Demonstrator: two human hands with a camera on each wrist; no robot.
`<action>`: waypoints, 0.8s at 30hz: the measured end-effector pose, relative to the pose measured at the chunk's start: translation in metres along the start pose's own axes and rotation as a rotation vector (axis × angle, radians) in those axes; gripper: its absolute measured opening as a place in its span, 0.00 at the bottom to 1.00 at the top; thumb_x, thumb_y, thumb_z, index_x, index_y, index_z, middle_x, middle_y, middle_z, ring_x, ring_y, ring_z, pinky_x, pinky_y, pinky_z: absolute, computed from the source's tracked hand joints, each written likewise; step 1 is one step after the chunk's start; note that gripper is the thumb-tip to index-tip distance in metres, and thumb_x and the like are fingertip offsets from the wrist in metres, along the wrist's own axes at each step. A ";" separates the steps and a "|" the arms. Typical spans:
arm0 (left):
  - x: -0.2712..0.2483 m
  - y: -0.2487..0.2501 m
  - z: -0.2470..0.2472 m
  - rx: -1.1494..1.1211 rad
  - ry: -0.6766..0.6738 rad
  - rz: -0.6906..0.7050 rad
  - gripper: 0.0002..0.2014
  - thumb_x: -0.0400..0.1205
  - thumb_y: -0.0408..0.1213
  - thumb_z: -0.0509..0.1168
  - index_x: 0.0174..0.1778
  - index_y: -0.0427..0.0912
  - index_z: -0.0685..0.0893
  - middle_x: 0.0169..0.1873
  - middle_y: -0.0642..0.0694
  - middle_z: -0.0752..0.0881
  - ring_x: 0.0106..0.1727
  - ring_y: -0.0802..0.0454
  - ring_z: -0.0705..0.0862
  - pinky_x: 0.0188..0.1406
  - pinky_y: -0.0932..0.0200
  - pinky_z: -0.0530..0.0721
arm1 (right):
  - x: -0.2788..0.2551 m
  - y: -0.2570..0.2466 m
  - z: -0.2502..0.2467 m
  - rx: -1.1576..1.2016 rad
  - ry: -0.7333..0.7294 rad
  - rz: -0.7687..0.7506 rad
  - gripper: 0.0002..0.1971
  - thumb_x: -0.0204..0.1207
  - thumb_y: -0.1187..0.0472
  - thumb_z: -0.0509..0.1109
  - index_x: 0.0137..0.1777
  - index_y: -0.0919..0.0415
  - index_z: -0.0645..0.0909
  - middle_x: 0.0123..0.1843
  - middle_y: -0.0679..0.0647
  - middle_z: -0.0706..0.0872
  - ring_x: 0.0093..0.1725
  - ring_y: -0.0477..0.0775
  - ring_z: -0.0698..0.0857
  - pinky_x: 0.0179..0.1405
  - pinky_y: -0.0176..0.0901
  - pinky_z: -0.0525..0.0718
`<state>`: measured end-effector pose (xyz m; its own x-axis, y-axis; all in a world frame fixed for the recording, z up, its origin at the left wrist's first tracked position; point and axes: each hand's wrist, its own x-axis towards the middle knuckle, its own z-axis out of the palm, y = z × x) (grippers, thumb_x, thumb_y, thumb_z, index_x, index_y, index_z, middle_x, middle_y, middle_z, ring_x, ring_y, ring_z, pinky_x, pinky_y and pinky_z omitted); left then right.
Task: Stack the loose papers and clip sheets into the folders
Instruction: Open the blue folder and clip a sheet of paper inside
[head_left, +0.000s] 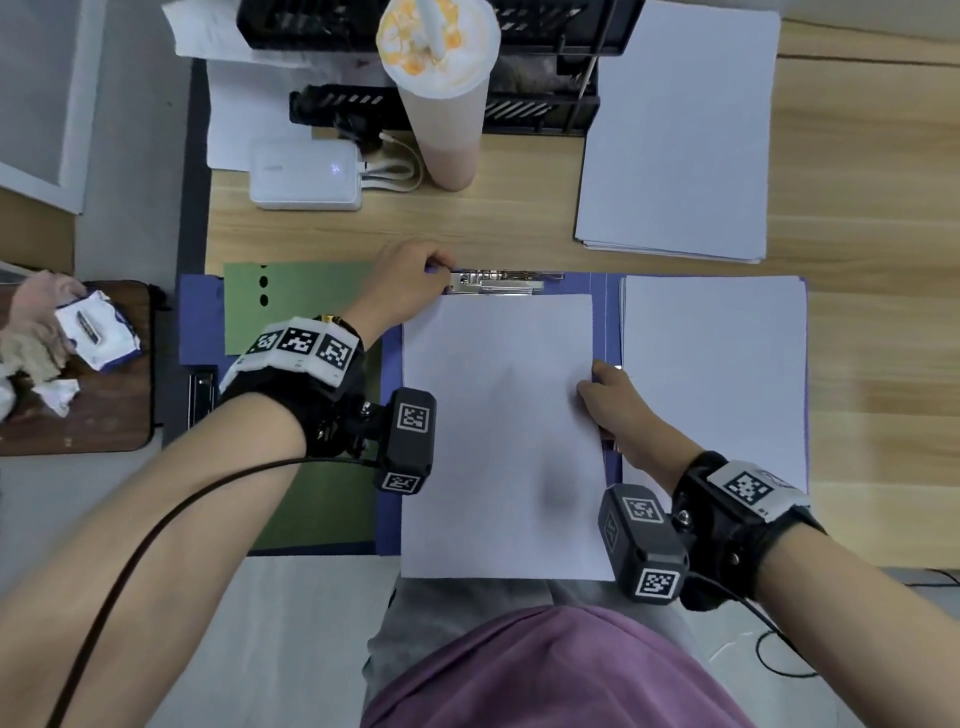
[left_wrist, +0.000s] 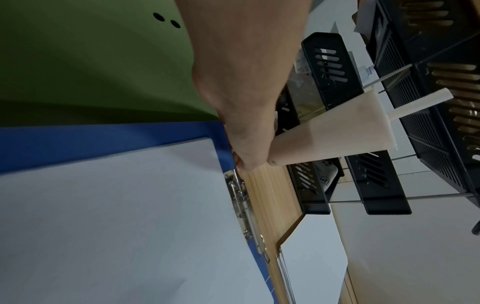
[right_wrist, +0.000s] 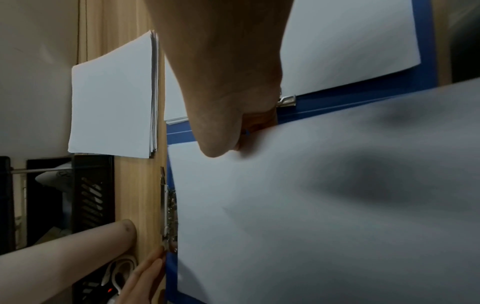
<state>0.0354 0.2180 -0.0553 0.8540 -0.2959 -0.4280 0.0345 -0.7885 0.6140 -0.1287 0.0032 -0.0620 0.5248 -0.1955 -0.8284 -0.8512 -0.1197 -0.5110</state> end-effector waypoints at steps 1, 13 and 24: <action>0.000 -0.002 0.000 -0.007 0.006 0.005 0.13 0.82 0.31 0.60 0.59 0.40 0.87 0.57 0.47 0.88 0.58 0.52 0.82 0.51 0.66 0.72 | -0.001 0.002 0.001 0.016 0.004 0.011 0.16 0.79 0.74 0.50 0.52 0.60 0.78 0.39 0.56 0.81 0.30 0.53 0.79 0.15 0.28 0.71; -0.026 -0.017 0.002 0.022 0.033 -0.008 0.17 0.83 0.31 0.59 0.68 0.41 0.82 0.69 0.43 0.75 0.71 0.50 0.72 0.65 0.65 0.64 | 0.008 -0.017 0.003 0.121 0.066 0.005 0.10 0.76 0.73 0.55 0.48 0.64 0.76 0.47 0.63 0.85 0.38 0.62 0.84 0.34 0.45 0.82; -0.064 -0.021 0.021 -0.201 0.202 -0.232 0.21 0.80 0.26 0.57 0.70 0.39 0.76 0.64 0.41 0.75 0.59 0.45 0.76 0.62 0.55 0.74 | -0.014 -0.010 -0.004 0.066 -0.011 -0.155 0.17 0.78 0.73 0.56 0.66 0.68 0.75 0.51 0.58 0.81 0.40 0.51 0.79 0.31 0.33 0.78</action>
<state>-0.0305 0.2423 -0.0548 0.8961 0.0072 -0.4439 0.3239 -0.6944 0.6426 -0.1272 0.0035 -0.0442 0.6501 -0.1689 -0.7408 -0.7584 -0.0833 -0.6465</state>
